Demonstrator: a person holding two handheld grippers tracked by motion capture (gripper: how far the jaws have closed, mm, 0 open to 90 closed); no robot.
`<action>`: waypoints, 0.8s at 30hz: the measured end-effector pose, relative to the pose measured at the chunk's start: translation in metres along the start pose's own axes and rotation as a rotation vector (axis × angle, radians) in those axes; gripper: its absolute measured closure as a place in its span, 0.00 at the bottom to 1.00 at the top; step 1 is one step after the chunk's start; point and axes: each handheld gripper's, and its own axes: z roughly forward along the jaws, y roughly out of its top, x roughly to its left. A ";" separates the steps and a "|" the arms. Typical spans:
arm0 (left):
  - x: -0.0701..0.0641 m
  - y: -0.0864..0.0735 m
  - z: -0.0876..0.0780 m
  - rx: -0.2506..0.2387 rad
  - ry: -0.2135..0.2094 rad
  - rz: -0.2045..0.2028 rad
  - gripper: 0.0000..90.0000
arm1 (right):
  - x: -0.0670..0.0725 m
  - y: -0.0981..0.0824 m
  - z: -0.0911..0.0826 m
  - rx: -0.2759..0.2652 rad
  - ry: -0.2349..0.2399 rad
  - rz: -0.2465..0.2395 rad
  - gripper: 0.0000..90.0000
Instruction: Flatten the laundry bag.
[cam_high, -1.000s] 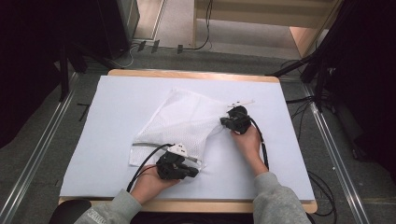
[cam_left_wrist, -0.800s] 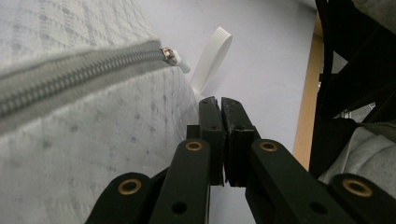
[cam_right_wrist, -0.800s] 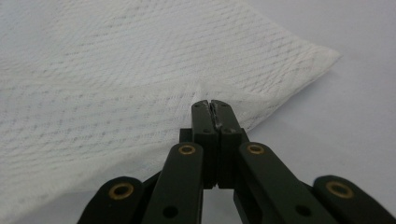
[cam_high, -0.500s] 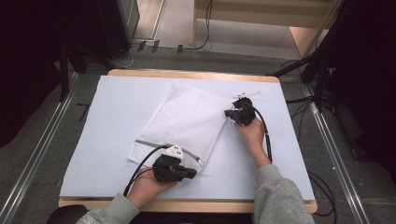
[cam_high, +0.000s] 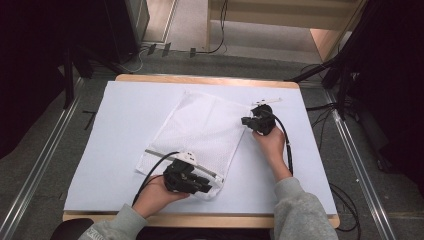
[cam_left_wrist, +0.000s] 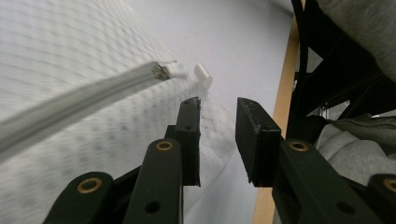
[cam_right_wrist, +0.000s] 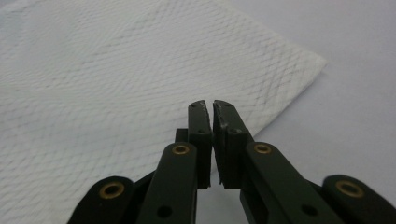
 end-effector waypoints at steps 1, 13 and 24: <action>0.003 0.001 -0.007 -0.012 0.015 0.004 0.78 | 0.002 -0.001 -0.003 0.002 0.001 -0.003 0.96; 0.063 0.009 -0.075 -0.076 0.199 -0.065 0.70 | 0.030 -0.024 -0.038 -0.020 0.067 -0.064 0.81; 0.119 0.004 -0.095 -0.119 0.262 -0.178 0.64 | 0.041 -0.048 -0.051 -0.043 0.104 -0.060 0.53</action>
